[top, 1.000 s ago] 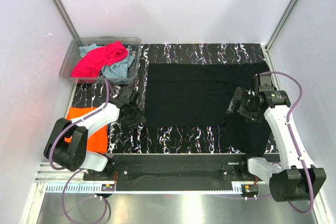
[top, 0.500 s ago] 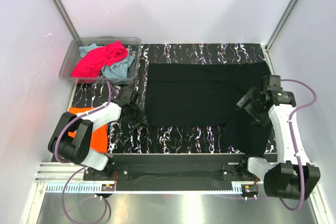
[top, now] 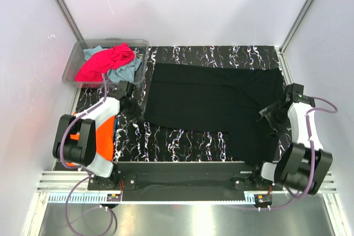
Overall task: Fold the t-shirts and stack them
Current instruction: Fold the tshirt
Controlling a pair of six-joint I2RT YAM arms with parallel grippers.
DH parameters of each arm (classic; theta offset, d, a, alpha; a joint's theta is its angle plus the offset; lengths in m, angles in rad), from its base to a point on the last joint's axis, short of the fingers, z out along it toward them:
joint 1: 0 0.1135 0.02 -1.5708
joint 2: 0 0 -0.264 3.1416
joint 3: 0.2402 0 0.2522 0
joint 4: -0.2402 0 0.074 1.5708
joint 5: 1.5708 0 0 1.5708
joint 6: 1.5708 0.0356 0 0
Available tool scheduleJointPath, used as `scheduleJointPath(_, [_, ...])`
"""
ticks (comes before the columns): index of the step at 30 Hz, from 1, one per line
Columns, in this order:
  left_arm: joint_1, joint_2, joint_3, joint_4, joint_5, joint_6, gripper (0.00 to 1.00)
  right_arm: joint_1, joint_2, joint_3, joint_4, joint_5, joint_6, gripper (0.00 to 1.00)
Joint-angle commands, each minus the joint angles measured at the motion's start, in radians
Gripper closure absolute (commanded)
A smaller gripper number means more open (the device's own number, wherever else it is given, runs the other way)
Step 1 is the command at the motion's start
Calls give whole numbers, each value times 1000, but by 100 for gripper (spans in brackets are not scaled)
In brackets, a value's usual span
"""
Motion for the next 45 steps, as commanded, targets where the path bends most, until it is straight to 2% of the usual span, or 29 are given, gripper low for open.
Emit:
scheduleJointPath(1, [3,50,97,14,-4,78,100,-37,72,-27,35,1,26,21])
scheduleJointPath(5, [3,99,122,48,27,76,100,-87,121,-72,47,68,47,23])
scheduleJointPath(10, [3,104,77,86,66,58,100,-185,125,-151,91,125,103,25])
scheduleJointPath(15, [3,116,57,102,92,58,100,-210,141,-196,127,180,133,29])
scheduleJointPath(19, [5,116,63,100,116,64,100,-210,160,-219,200,196,110,41])
scheduleJointPath(22, [5,114,71,93,122,65,100,-209,190,-219,211,194,113,40])
scheduleJointPath(24, [5,111,74,88,127,62,100,-209,198,-213,213,211,116,36])
scheduleJointPath(28, [5,110,63,86,142,52,100,-209,213,-204,211,245,136,37])
scheduleJointPath(29, [3,107,53,86,144,50,100,-207,213,-204,213,248,138,42])
scheduleJointPath(32, [5,91,31,88,138,42,100,-209,212,-202,230,252,136,49])
scheduleJointPath(33, [6,82,25,88,139,39,100,-209,213,-202,237,248,135,59])
scheduleJointPath(35, [6,73,10,89,139,35,100,-209,204,-207,266,248,127,72])
scheduleJointPath(36, [8,61,10,89,141,33,100,-209,201,-214,288,246,120,85])
scheduleJointPath(39, [6,26,-7,88,148,30,100,-209,194,-216,280,234,116,98])
scheduleJointPath(45, [6,-73,-67,63,141,21,100,-209,86,-170,173,220,81,100])
